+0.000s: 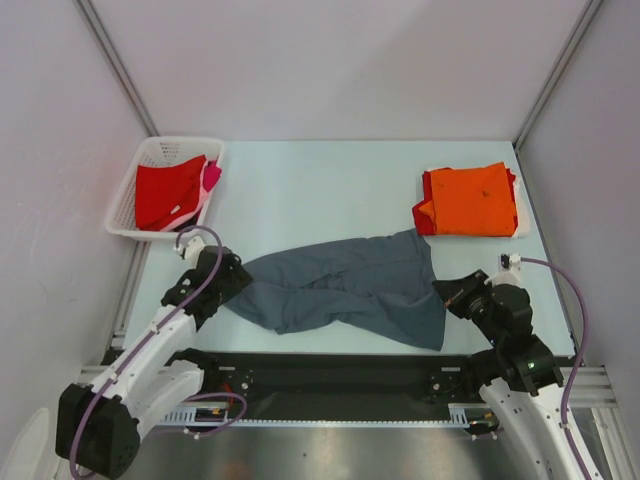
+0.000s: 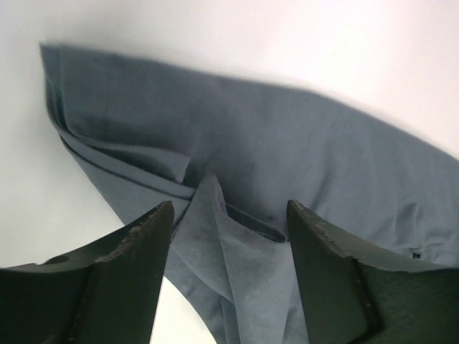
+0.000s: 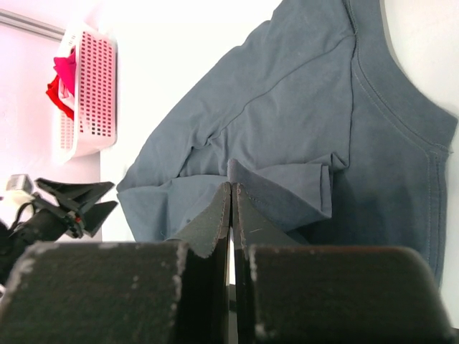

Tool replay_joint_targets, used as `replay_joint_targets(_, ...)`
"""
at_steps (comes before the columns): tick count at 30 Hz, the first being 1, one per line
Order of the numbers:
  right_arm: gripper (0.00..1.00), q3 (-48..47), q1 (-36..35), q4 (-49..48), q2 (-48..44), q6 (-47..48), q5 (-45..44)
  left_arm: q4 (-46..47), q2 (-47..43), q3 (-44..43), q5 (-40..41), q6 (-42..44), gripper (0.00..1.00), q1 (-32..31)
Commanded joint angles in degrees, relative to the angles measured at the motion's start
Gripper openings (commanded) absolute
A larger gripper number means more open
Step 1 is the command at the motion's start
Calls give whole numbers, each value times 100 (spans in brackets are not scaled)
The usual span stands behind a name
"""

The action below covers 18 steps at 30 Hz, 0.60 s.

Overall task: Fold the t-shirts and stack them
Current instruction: Flatten the tshirt out

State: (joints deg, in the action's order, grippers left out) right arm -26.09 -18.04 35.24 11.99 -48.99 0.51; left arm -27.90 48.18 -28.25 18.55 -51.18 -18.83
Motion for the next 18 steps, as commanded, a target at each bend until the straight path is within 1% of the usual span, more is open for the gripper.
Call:
replay_joint_targets(1, 0, 42, -24, -193, 32, 74, 89, 66, 349, -75, -510, -489, 67, 90)
replay_joint_targets(5, 0, 42, -24, -185, 32, 74, 107, 39, 700, -93, -527, -998, 65, 116)
replay_joint_targets(10, 0, 33, -24, -132, -12, 65, 107, 47, 930, -76, -466, -1228, 59, 187)
replay_joint_targets(12, 0, 42, -24, -114, -39, 65, 98, 74, 912, -14, -448, -1342, 51, 230)
replay_joint_targets(13, 0, 42, -33, -106, -47, 74, 89, 109, 860, 4, -431, -1351, 45, 248)
replay_joint_targets(15, 0, 34, -24, -88, -56, 83, 89, 109, 789, 39, -396, -1403, 42, 257)
replay_joint_targets(18, 0, 16, -24, -88, -56, 92, 63, 136, 587, 152, -282, -1491, 29, 257)
